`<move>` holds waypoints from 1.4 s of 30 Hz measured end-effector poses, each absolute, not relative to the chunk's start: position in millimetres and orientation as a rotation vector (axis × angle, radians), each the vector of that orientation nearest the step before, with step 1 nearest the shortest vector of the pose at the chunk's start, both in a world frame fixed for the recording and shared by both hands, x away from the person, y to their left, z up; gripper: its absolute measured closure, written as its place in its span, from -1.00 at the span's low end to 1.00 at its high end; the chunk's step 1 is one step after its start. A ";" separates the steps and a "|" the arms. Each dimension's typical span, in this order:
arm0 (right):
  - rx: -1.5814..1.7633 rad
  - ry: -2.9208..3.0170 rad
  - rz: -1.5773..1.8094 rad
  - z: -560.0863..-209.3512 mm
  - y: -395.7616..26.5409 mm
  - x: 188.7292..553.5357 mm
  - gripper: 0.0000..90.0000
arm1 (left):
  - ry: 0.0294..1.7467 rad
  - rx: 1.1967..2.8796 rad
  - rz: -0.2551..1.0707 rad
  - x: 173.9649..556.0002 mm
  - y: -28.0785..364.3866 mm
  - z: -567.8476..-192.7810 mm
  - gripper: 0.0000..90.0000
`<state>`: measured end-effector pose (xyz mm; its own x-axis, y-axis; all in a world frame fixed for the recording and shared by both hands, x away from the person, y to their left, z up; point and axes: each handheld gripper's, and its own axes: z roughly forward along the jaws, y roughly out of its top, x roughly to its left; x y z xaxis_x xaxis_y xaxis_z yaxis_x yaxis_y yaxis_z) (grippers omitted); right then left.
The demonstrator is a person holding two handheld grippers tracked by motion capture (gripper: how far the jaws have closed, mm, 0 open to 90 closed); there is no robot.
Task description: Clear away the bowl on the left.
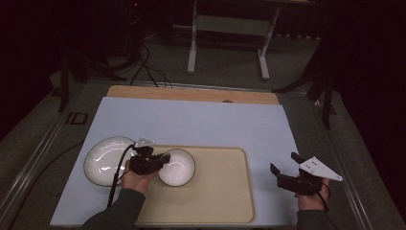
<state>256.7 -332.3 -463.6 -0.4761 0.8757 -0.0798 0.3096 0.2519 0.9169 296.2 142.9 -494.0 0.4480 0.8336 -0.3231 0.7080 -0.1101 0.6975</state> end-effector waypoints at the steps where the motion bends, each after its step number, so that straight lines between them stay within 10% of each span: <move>1: 1.075 1.923 1.205 -463.6 -332.3 256.8 -0.73 | 1.303 1.863 0.187 296.2 141.5 -494.8 0.75; 29: 1.074 1.924 1.206 -463.5 -332.2 256.4 -0.73 | 1.336 1.936 0.128 297.8 128.0 -512.8 0.76; 42: 1.073 1.922 1.205 -463.3 -332.4 256.2 -0.73 | 1.336 1.904 0.170 296.6 134.0 -505.5 0.42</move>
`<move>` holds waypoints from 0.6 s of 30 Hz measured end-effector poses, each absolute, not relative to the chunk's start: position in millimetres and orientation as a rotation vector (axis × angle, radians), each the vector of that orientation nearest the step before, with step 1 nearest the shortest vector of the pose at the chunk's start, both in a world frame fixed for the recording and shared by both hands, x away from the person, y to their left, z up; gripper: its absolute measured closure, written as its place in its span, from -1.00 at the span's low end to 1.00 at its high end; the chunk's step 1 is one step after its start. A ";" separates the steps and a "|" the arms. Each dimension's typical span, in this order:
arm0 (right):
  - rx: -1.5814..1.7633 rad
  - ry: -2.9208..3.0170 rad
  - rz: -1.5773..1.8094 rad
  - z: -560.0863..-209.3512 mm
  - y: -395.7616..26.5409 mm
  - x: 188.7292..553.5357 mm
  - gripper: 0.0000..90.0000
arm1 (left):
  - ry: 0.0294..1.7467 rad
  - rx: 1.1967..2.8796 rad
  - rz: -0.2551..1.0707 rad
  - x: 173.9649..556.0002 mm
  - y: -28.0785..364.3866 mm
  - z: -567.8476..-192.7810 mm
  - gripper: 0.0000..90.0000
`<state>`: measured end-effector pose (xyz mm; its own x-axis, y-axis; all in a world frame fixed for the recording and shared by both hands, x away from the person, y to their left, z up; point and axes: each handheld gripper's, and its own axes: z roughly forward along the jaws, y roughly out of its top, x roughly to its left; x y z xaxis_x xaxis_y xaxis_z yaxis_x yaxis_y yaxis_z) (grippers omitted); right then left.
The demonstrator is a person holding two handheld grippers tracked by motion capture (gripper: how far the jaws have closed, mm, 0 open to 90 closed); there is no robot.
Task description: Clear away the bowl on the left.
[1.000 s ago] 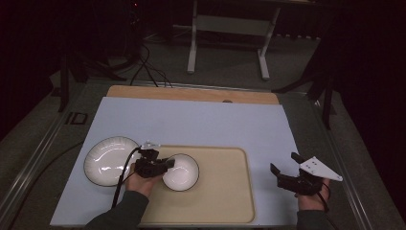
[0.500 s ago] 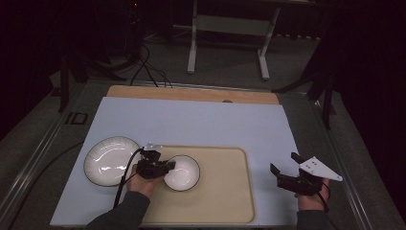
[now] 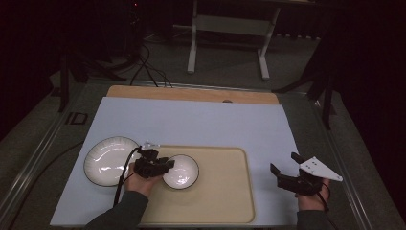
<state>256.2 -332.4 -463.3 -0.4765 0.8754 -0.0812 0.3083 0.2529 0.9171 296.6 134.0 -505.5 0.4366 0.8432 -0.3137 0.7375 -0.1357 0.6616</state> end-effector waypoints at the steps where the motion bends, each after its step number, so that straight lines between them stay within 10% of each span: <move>1: 1.073 1.922 1.205 -463.3 -332.5 256.2 -0.73 | 1.333 1.908 0.179 296.3 134.3 -504.6 0.39; 18: 1.075 1.921 1.207 -463.2 -332.6 256.0 -0.73 | 1.297 1.897 0.246 290.3 141.7 -489.8 -0.04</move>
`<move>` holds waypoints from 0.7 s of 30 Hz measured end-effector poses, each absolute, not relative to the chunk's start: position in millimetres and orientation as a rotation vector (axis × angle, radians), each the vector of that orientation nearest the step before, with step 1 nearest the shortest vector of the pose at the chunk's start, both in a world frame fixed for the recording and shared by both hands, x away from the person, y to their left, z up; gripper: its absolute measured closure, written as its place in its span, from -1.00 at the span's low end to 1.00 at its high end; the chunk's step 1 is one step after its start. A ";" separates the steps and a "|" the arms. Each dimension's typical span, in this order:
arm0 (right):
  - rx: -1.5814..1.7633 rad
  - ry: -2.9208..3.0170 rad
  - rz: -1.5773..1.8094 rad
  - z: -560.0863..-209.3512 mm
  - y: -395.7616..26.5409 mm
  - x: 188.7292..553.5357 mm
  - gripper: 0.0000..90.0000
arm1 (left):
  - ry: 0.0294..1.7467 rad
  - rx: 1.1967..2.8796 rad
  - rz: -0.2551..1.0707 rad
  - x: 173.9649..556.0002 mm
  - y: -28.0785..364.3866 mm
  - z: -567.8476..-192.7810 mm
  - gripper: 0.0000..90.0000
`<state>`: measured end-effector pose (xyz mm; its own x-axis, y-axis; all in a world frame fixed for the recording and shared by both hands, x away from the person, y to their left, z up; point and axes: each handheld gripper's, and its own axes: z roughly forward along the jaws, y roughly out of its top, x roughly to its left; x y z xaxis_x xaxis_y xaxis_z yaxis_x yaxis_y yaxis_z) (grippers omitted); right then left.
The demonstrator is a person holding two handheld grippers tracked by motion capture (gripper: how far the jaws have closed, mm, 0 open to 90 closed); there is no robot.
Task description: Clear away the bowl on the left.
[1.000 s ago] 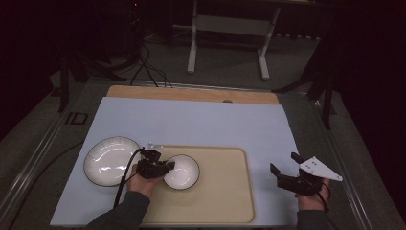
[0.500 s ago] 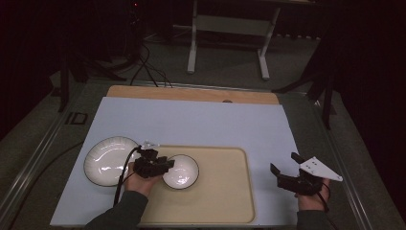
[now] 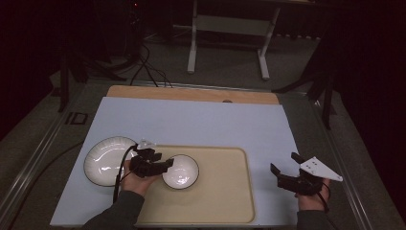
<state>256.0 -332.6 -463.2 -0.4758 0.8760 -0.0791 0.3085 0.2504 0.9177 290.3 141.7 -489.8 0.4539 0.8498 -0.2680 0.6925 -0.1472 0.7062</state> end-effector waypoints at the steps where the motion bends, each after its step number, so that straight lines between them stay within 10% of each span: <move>1: 1.074 1.921 1.207 -463.2 -332.6 256.1 -0.73 | 1.295 1.894 0.248 290.1 142.6 -489.2 -0.06; 21: 1.075 1.920 1.209 -463.1 -332.9 256.0 -0.73 | 1.292 1.777 0.306 283.3 177.1 -470.5 -0.12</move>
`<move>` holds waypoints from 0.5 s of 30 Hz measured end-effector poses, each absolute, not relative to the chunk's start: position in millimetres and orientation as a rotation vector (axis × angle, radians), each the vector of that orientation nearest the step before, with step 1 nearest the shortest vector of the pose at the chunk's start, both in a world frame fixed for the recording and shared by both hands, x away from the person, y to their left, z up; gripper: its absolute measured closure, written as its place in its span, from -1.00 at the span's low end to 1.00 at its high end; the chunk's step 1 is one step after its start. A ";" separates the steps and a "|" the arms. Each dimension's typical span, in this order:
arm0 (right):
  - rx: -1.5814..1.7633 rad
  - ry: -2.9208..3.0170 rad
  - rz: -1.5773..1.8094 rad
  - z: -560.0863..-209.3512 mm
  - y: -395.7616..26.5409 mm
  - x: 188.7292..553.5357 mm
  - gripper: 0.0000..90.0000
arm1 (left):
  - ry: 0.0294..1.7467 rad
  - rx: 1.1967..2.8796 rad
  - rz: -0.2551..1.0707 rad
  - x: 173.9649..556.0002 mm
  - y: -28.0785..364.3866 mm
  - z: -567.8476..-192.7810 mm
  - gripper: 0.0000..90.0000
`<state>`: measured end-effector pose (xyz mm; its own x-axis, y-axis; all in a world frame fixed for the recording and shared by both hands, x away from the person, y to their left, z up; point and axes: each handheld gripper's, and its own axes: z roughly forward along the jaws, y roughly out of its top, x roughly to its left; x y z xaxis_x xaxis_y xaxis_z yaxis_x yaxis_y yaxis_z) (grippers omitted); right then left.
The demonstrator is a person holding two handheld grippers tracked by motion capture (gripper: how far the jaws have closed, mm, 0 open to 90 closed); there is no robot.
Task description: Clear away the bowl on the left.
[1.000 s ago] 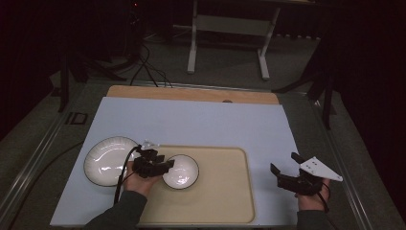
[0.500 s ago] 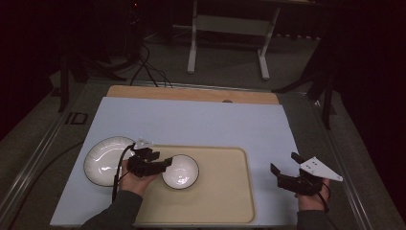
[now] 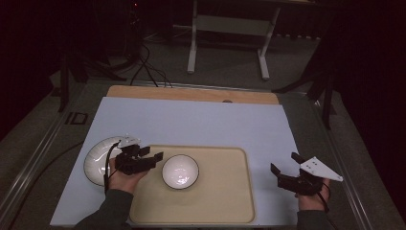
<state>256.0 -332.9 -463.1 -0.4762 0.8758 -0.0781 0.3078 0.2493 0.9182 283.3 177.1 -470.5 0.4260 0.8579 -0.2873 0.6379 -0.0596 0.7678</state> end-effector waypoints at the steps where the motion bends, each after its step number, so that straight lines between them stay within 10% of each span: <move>1: 1.076 1.920 1.210 -463.1 -332.9 255.9 -0.73 | 1.294 1.771 0.309 283.0 179.2 -469.7 -0.12; 15: 1.077 1.915 1.210 -462.8 -333.6 255.8 -0.73 | 1.352 1.697 0.456 275.9 213.5 -457.8 -0.14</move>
<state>255.8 -333.6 -462.8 -0.4731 0.8776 -0.0776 0.3071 0.2468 0.9191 275.9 213.5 -457.8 0.3365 0.9121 -0.2342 0.5836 -0.0068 0.8120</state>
